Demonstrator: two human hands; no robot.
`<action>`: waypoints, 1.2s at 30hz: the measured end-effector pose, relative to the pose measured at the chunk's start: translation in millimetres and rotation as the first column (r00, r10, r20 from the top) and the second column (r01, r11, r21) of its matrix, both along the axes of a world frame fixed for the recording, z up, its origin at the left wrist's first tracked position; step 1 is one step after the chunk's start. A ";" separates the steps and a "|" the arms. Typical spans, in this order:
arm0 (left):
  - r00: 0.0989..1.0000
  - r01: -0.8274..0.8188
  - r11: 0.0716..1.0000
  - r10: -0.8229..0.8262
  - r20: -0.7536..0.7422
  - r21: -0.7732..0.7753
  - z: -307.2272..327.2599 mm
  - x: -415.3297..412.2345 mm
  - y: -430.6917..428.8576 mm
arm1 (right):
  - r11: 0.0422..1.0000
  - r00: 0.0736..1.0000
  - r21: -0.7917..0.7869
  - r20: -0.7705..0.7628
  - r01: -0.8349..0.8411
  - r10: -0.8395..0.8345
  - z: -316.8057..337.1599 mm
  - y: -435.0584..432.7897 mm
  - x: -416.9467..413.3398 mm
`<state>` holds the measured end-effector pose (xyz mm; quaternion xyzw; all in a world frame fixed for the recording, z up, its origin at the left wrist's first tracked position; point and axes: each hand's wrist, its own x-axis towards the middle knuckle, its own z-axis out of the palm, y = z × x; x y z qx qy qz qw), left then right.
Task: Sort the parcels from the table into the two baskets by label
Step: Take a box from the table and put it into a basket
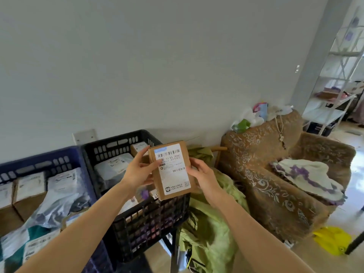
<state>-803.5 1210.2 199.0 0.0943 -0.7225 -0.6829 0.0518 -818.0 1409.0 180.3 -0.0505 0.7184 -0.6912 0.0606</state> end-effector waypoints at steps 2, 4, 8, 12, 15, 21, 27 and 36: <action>0.998 -0.060 0.998 0.061 0.009 -0.008 2.1 -14.7 4.1 | 0.997 0.997 0.002 0.003 -0.073 0.073 2.0 4.7 -21.9; 0.995 -0.104 0.995 0.104 0.005 -0.009 2.0 -26.1 5.3 | 0.993 0.993 0.011 -0.004 -0.121 0.121 2.0 5.9 -43.2; 0.985 -0.171 0.985 0.171 0.021 -0.017 -4.1 -38.2 0.3 | 0.979 0.980 0.050 -0.021 -0.197 0.198 -4.1 -1.3 -73.3; 0.964 -0.264 0.964 0.264 0.023 -0.025 -11.4 -48.6 -12.0 | 0.969 0.970 0.070 -0.052 -0.235 0.239 -12.1 -20.3 -99.0; 0.950 -0.309 0.951 0.308 0.042 0.006 -17.1 -58.9 -28.6 | 0.961 0.960 0.070 -0.060 -0.269 0.273 -14.7 -39.2 -117.9; 0.943 -0.322 0.946 0.323 0.080 -0.019 -26.7 -81.3 -67.9 | 0.944 0.946 0.085 -0.032 -0.318 0.322 -25.2 -77.3 -142.8; 0.944 -0.304 0.950 0.310 0.112 -0.066 -38.3 -103.5 -104.6 | 0.932 0.939 0.116 0.012 -0.342 0.343 -40.7 -111.6 -163.7; 0.924 -0.314 0.947 0.320 0.207 -0.063 -57.5 -126.4 -142.9 | 0.908 0.928 0.190 0.112 -0.372 0.357 -67.6 -152.4 -191.7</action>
